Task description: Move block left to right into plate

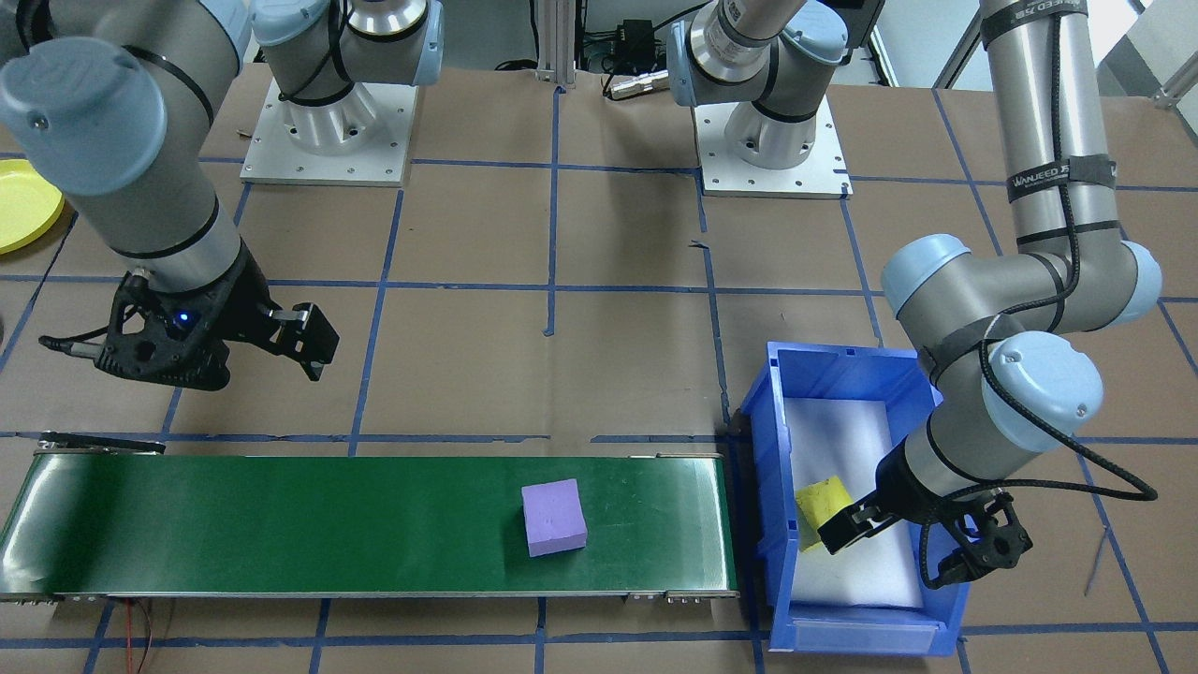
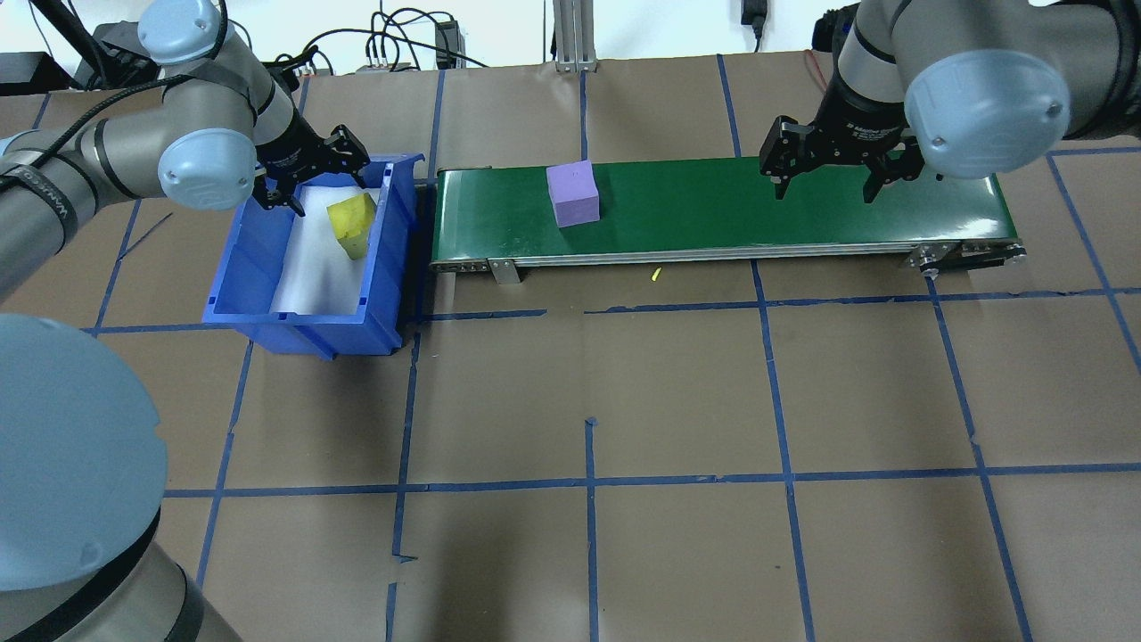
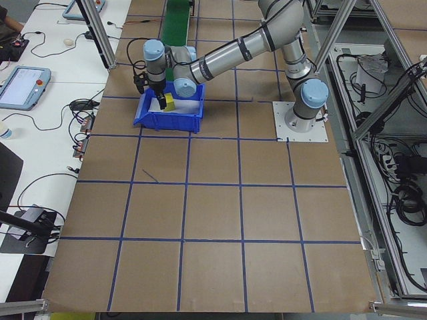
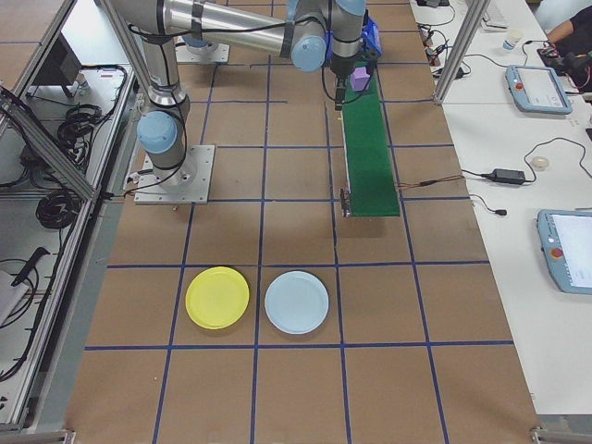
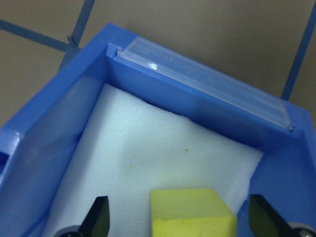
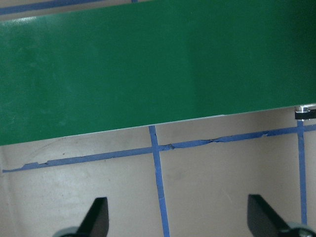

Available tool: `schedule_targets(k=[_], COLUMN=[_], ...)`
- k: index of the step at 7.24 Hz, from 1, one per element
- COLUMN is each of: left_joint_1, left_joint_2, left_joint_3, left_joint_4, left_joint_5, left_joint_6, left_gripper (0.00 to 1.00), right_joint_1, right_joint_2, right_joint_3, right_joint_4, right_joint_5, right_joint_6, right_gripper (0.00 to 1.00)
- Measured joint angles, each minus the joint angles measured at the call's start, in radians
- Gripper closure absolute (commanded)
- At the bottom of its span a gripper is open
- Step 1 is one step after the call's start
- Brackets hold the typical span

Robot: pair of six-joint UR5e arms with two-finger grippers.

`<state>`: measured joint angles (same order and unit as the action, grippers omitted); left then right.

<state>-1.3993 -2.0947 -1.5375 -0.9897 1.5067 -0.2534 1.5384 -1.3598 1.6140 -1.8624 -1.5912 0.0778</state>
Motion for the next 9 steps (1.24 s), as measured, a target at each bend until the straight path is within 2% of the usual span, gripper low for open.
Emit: schedule_targets(k=[1, 3, 4, 5, 6, 7, 8, 9], left_joint_1=[0.0, 0.0, 0.0, 0.0, 0.0, 0.002, 0.005, 0.007], left_joint_2=[-0.005, -0.029, -0.035, -0.037, -0.037, -0.035, -0.027, -0.014], left_joint_3=[0.003, -0.006, -0.014, -0.02, -0.025, -0.032, -0.036, -0.031], left_joint_4=[0.001, 0.036, 0.051, 0.055, 0.05, 0.035, 0.01, -0.021], left_joint_5=[-0.021, -0.058, -0.059, -0.058, -0.057, -0.056, -0.056, -0.055], left_joint_6=[-0.003, 0.007, 0.02, 0.031, 0.037, 0.039, 0.04, 0.048], left_gripper=[0.0, 0.02, 0.09, 0.37, 0.51, 0.6, 0.64, 0.65], right_joint_1=[-0.002, -0.02, -0.061, -0.115, -0.175, -0.243, -0.3, -0.328], right_joint_2=[0.046, 0.099, 0.117, 0.138, 0.158, 0.175, 0.196, 0.215], right_joint_3=[-0.003, -0.021, -0.041, -0.056, -0.064, -0.068, -0.071, -0.08], right_joint_4=[-0.056, -0.102, -0.106, -0.107, -0.107, -0.107, -0.106, -0.101], right_joint_5=[0.002, 0.014, 0.054, 0.117, 0.181, 0.259, 0.323, 0.35], right_joint_6=[-0.032, -0.071, -0.081, -0.117, -0.19, -0.273, -0.35, -0.422], right_gripper=[0.0, 0.0, 0.01, 0.01, 0.01, 0.01, 0.0, 0.0])
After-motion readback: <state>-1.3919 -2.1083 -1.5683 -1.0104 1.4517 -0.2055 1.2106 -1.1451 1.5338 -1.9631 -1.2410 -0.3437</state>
